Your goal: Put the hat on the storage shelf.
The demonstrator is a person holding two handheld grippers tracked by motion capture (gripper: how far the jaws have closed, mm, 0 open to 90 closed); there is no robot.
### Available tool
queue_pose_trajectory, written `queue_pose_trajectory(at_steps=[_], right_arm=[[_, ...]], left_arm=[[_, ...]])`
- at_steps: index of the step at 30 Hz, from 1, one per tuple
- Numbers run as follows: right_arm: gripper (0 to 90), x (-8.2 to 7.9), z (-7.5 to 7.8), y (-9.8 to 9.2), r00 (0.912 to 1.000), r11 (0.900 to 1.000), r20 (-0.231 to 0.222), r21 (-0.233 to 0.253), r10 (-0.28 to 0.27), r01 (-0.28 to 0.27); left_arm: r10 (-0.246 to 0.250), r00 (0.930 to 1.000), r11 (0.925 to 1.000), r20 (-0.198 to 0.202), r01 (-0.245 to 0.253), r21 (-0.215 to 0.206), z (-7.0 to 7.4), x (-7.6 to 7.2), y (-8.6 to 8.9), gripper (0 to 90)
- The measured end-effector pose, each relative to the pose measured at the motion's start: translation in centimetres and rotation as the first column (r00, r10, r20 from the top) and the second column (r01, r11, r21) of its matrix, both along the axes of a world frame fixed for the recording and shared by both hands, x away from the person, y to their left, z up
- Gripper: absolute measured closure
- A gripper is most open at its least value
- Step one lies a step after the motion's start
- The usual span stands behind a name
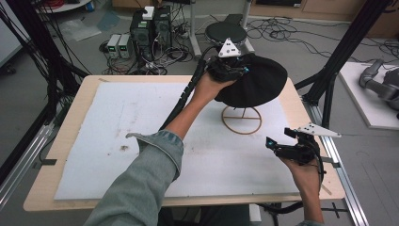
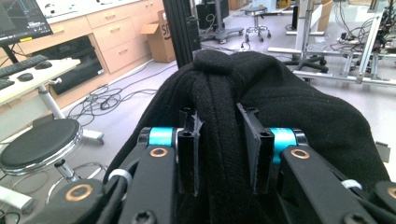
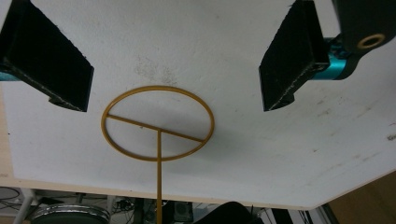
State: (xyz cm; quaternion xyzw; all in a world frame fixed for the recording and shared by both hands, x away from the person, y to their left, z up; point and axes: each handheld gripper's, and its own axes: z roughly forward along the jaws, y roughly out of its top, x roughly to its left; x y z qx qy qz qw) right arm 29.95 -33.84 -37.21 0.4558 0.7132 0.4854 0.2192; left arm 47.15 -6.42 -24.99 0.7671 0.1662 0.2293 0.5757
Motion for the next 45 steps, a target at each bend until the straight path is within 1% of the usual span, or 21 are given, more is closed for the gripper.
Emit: queue_pose_trajectory(at_steps=[1, 2, 4, 5, 9, 12, 13, 14, 18, 20, 23, 25, 28, 32, 35, 37, 39, 40, 43, 44, 45], right_arm=[[9.7, 0.0, 0.0, 0.0, 1.0000, 1.000, 0.000, 0.000, 0.000, 0.000], [9.7, 0.0, 0.0, 0.0, 1.0000, 1.000, -0.004, 0.004, -0.002, 0.002], [9.7, -0.1, 0.1, 0.0, 1.0000, 1.000, -0.006, 0.005, -0.003, 0.003], [9.7, -0.1, 0.1, 0.0, 1.0000, 1.000, -0.006, 0.005, -0.003, 0.003], [9.7, -0.1, 0.1, 0.0, 1.0000, 1.000, -0.005, 0.006, -0.003, 0.003], [9.7, 0.0, 0.1, 0.0, 1.0000, 1.000, -0.002, 0.005, -0.001, 0.001], [9.7, 0.0, 0.1, 0.0, 1.0000, 1.000, -0.002, 0.005, -0.001, 0.001], [9.7, -0.1, 0.1, 0.0, 1.0000, 1.000, -0.004, 0.006, -0.002, 0.002], [9.7, 0.0, 0.1, 0.0, 1.0000, 1.000, -0.001, 0.004, -0.002, 0.002], [9.7, 0.0, 0.1, -0.1, 1.0000, 1.000, 0.001, 0.004, -0.003, 0.003], [9.7, 0.0, 0.1, 0.0, 1.0000, 1.000, 0.001, 0.006, -0.002, 0.002], [9.7, 0.0, 0.1, 0.0, 1.0000, 1.000, 0.003, 0.005, -0.002, 0.002], [9.7, 0.0, 0.1, 0.0, 1.0000, 1.000, 0.002, 0.006, -0.001, 0.001], [9.7, 0.0, 0.2, 0.0, 1.0000, 1.000, 0.001, 0.007, -0.003, 0.003], [9.7, -0.1, 0.2, -0.1, 1.0000, 1.000, -0.002, 0.009, -0.005, 0.005], [9.7, 0.0, 0.1, -0.1, 1.0000, 1.000, 0.005, 0.006, -0.004, 0.004], [9.7, 0.0, 0.1, -0.1, 1.0000, 1.000, 0.005, 0.005, -0.004, 0.004], [9.7, -0.1, 0.1, -0.1, 1.0000, 1.000, -0.003, 0.008, -0.007, 0.007], [9.7, 0.0, 0.1, 0.0, 1.0000, 1.000, 0.001, 0.003, -0.004, 0.004], [9.7, 0.0, 0.1, 0.0, 1.0000, 1.000, 0.002, 0.003, -0.002, 0.002], [9.7, 0.0, 0.1, 0.0, 1.0000, 1.000, 0.002, 0.003, -0.002, 0.002]], left_arm=[[0.001, 1.0000, 1.0000, -0.002, -0.001, 0.002, -0.1, 0.0, -0.1, 69.8], [0.000, 1.0000, 1.0000, -0.006, 0.000, 0.005, -0.1, 0.0, -0.1, 66.9], [0.000, 1.0000, 0.9999, -0.006, 0.000, 0.011, -0.2, 0.1, -0.1, 65.6], [-0.001, 1.0000, 0.9998, -0.006, 0.001, 0.018, -0.3, 0.1, -0.1, 65.6], [0.001, 1.0000, 0.9998, -0.008, -0.001, 0.021, -0.5, 0.1, -0.1, 64.7], [0.001, 0.9998, 0.9998, -0.020, -0.001, 0.018, -0.6, 0.2, -0.1, 59.5], [0.001, 0.9997, 0.9998, -0.025, 0.000, 0.022, -0.6, 0.2, -0.1, 59.5], [0.004, 0.9996, 0.9993, -0.027, -0.003, 0.037, -0.7, 0.3, -0.1, 57.8], [0.007, 0.9993, 0.9993, -0.036, -0.006, 0.038, -0.8, 0.4, -0.1, 55.1], [0.008, 0.9993, 0.9991, -0.035, -0.007, 0.041, -0.8, 0.4, 0.0, 52.5], [0.011, 0.9993, 0.9991, -0.035, -0.010, 0.042, -0.7, 0.5, 0.1, 51.3], [0.012, 0.9993, 0.9993, -0.036, -0.011, 0.036, -0.7, 0.5, 0.3, 49.1], [0.007, 0.9995, 0.9995, -0.032, -0.006, 0.030, -0.5, 0.5, 0.5, 49.0], [0.013, 0.9991, 0.9989, -0.041, -0.011, 0.045, -0.5, 0.7, 0.7, 46.6], [0.014, 0.9992, 0.9987, -0.038, -0.013, 0.050, -0.5, 0.7, 1.1, 46.0], [0.017, 0.9992, 0.9984, -0.035, -0.015, 0.055, -0.4, 0.7, 1.4, 45.3], [0.019, 0.9993, 0.9983, -0.033, -0.017, 0.057, -0.3, 0.6, 1.9, 44.9], [0.018, 0.9993, 0.9981, -0.032, -0.017, 0.059, -0.2, 0.6, 2.1, 43.8], [0.025, 0.9993, 0.9970, -0.027, -0.023, 0.074, 0.1, 0.5, 3.0, 43.5], [0.032, 0.9992, 0.9966, -0.023, -0.030, 0.077, 0.3, 0.4, 3.6, 43.1], [0.032, 0.9992, 0.9966, -0.023, -0.030, 0.077, 0.3, 0.4, 3.6, 43.1]])
